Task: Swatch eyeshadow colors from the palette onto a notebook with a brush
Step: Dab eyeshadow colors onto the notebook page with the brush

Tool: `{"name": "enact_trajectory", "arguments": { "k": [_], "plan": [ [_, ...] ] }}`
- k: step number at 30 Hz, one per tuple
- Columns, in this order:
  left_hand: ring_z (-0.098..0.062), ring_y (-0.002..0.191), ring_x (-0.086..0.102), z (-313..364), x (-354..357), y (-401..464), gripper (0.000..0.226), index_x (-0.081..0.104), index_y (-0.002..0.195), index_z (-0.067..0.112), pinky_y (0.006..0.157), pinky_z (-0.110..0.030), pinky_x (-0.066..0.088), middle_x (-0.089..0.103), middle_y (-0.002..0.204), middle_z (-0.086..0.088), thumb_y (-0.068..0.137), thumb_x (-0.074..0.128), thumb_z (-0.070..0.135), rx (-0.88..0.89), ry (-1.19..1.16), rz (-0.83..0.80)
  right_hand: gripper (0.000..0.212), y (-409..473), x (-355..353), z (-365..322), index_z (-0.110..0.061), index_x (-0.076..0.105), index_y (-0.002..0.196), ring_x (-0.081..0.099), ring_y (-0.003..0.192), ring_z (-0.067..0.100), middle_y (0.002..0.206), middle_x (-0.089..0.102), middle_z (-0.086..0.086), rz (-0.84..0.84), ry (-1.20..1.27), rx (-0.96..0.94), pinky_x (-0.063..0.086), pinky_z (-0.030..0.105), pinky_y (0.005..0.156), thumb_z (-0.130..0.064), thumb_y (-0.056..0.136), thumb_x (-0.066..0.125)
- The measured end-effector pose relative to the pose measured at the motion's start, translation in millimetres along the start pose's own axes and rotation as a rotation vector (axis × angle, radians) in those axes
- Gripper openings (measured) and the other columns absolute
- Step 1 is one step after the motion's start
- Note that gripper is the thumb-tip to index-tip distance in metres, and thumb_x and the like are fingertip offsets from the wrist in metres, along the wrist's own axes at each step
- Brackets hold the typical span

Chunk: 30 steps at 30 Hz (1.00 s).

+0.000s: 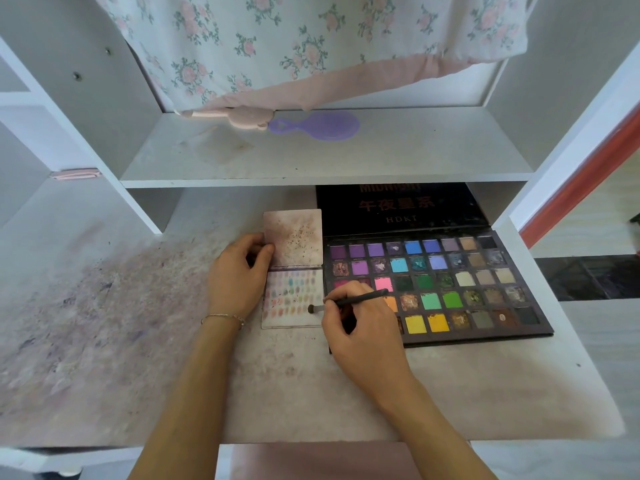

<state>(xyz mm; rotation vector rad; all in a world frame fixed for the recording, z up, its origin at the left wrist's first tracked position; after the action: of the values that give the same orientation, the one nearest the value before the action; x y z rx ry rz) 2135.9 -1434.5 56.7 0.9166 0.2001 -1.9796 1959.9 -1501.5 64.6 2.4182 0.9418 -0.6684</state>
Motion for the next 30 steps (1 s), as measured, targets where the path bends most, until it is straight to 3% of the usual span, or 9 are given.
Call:
{"name": "enact_trajectory", "arguments": {
  "k": [7, 10, 17, 20, 24, 30],
  "plan": [
    [-0.015, 0.080, 0.058, 1.0, -1.2, 0.1, 0.020, 0.063, 0.105, 0.015, 0.070, -0.026, 0.042, 0.062, 0.087, 0.004, 0.090, 0.054, 0.022, -0.005, 0.002, 0.000, 0.014, 1.9, -8.0, -0.7, -0.019, 0.058, 0.089, 0.051, 0.077, 0.004, 0.080, 0.052, -0.013, 0.098, 0.115, 0.018, 0.042, 0.014, 0.065, -0.024, 0.083, 0.046],
    [-0.015, 0.079, 0.057, 1.8, -1.7, -0.2, 0.019, 0.064, 0.105, 0.014, 0.070, -0.025, 0.042, 0.061, 0.086, 0.005, 0.089, 0.054, 0.022, -0.006, 0.002, -0.001, 0.014, 1.0, -14.4, 0.4, -0.020, 0.058, 0.092, 0.049, 0.069, 0.001, 0.081, 0.052, -0.018, 0.164, 0.223, 0.022, 0.040, 0.011, 0.061, -0.020, 0.085, 0.046],
    [-0.016, 0.080, 0.056, 1.7, -3.3, -0.9, 0.021, 0.063, 0.106, 0.012, 0.071, -0.027, 0.041, 0.060, 0.086, 0.004, 0.089, 0.055, 0.021, -0.010, -0.003, 0.008, 0.016, -8.2, -35.9, 2.8, -0.018, 0.059, 0.093, 0.053, 0.072, 0.005, 0.085, 0.056, -0.008, 0.256, 0.281, -0.023, 0.042, 0.011, 0.061, -0.009, 0.085, 0.049],
    [-0.016, 0.080, 0.056, -1.0, -3.1, -1.4, 0.021, 0.063, 0.106, 0.013, 0.070, -0.027, 0.041, 0.061, 0.086, 0.004, 0.089, 0.054, 0.022, -0.018, 0.003, 0.009, 0.018, -17.6, -60.2, 18.1, -0.023, 0.057, 0.093, 0.055, 0.077, 0.006, 0.088, 0.057, -0.007, 0.305, 0.257, 0.003, 0.044, 0.012, 0.066, -0.010, 0.084, 0.050],
    [-0.014, 0.078, 0.054, -1.2, -2.4, -1.3, 0.020, 0.063, 0.105, 0.014, 0.068, -0.026, 0.038, 0.062, 0.087, 0.004, 0.090, 0.054, 0.022, -0.014, 0.017, 0.017, 0.033, -33.1, -94.2, 46.1, -0.032, 0.053, 0.089, 0.057, 0.075, 0.007, 0.084, 0.058, -0.005, 0.371, 0.235, 0.093, 0.048, 0.013, 0.060, 0.001, 0.087, 0.052],
    [-0.015, 0.082, 0.054, -0.1, -1.3, -1.2, 0.024, 0.062, 0.109, 0.012, 0.072, -0.028, 0.040, 0.066, 0.098, -0.006, 0.090, 0.052, 0.022, -0.023, 0.011, -0.006, 0.035, -48.5, -133.1, 74.5, -0.034, 0.049, 0.083, 0.055, 0.079, -0.015, 0.083, 0.058, -0.011, 0.512, 0.177, 0.233, 0.042, 0.000, 0.059, -0.001, 0.090, 0.047]
  ]
}}
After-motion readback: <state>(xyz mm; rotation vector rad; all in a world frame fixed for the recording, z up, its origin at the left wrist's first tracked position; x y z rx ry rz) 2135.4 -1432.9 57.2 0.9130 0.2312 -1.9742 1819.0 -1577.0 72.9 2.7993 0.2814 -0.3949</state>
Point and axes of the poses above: each hand's wrist, its own y-axis towards the middle knuckle, its own x-axis out of the palm, z = x × y, the point moved 7 cm from there along y, towards the middle knuckle
